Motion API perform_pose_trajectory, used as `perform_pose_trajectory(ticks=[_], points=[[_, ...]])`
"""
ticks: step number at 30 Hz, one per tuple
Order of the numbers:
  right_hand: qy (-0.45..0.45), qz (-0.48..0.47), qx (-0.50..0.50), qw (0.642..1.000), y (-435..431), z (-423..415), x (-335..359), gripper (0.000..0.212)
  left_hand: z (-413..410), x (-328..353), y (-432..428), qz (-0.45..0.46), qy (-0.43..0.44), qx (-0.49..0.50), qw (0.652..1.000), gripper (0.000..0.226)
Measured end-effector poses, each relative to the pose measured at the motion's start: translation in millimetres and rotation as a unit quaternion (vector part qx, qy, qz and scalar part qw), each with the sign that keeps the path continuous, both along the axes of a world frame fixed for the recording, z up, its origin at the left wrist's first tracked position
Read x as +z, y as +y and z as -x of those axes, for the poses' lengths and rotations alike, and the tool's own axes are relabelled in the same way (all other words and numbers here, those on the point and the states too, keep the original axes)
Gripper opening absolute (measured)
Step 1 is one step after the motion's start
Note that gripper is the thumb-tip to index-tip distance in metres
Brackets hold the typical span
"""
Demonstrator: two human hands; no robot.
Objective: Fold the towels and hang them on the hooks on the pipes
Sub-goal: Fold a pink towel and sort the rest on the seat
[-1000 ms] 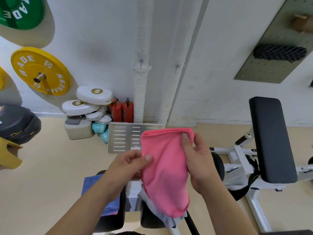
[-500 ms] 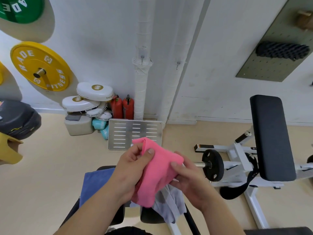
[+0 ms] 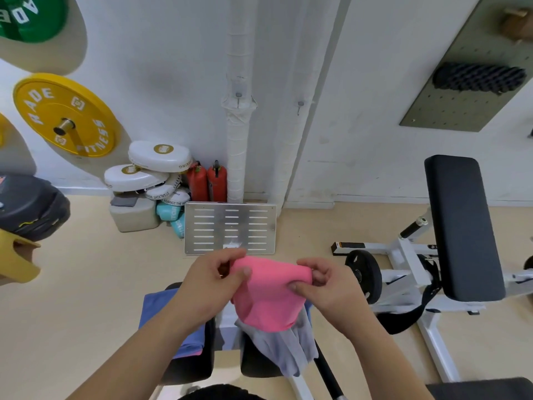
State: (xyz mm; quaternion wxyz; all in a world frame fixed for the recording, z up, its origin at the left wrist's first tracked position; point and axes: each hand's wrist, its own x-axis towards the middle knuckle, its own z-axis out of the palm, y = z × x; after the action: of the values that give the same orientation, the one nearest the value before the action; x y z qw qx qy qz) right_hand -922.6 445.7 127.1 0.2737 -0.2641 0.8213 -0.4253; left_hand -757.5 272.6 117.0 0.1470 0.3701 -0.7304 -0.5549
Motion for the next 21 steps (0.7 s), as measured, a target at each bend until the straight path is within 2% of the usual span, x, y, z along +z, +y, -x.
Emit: perform_pose_trajectory(ticks=[1,3,6,8,9,11,13,15,16,18,21], points=[[0.024,-0.003,0.007,1.0,-1.1,0.4,3.0,0.035,0.5,-0.6,-0.2,0.0,-0.013,-0.025,1.0,0.049],[0.066,0.0,0.025,0.998,-2.5,2.7,6.9,0.025,2.0,-1.5,-1.2,0.057,-0.065,-0.071,0.994,0.06],[0.088,0.013,0.04,0.995,-3.2,7.7,11.5,0.015,6.4,-0.6,-2.3,0.153,-0.089,-0.096,0.98,0.031],[0.04,0.023,0.046,0.998,-2.5,12.7,12.1,0.009,5.9,-1.7,-4.7,0.143,-0.056,-0.092,0.984,0.019],[-0.011,0.043,0.038,0.998,-2.3,13.5,13.6,0.01,4.3,-2.9,-7.8,0.109,-0.035,-0.087,0.99,0.018],[-0.098,0.084,-0.003,0.992,-4.7,12.8,15.9,0.023,0.5,0.3,-12.9,-0.03,0.027,-0.078,0.996,0.017],[-0.127,0.093,-0.047,0.986,-12.0,8.9,12.8,0.032,-0.9,3.2,-10.4,-0.19,0.081,-0.069,0.976,0.015],[-0.148,0.085,-0.089,0.981,-21.0,2.1,3.2,0.033,-2.4,-1.7,-1.6,-0.309,0.096,-0.057,0.944,0.027],[-0.161,0.085,-0.112,0.977,-25.0,-1.2,-3.6,0.033,-3.9,-6.9,4.8,-0.339,0.087,-0.056,0.935,0.035],[-0.185,0.08,-0.142,0.969,-29.0,-5.6,-15.2,0.033,-7.3,-20.0,16.4,-0.328,0.054,-0.063,0.941,0.048],[-0.235,0.03,-0.123,0.964,-22.9,-3.9,-26.0,0.034,-12.3,-30.7,16.9,-0.3,0.043,-0.015,0.953,0.043]])
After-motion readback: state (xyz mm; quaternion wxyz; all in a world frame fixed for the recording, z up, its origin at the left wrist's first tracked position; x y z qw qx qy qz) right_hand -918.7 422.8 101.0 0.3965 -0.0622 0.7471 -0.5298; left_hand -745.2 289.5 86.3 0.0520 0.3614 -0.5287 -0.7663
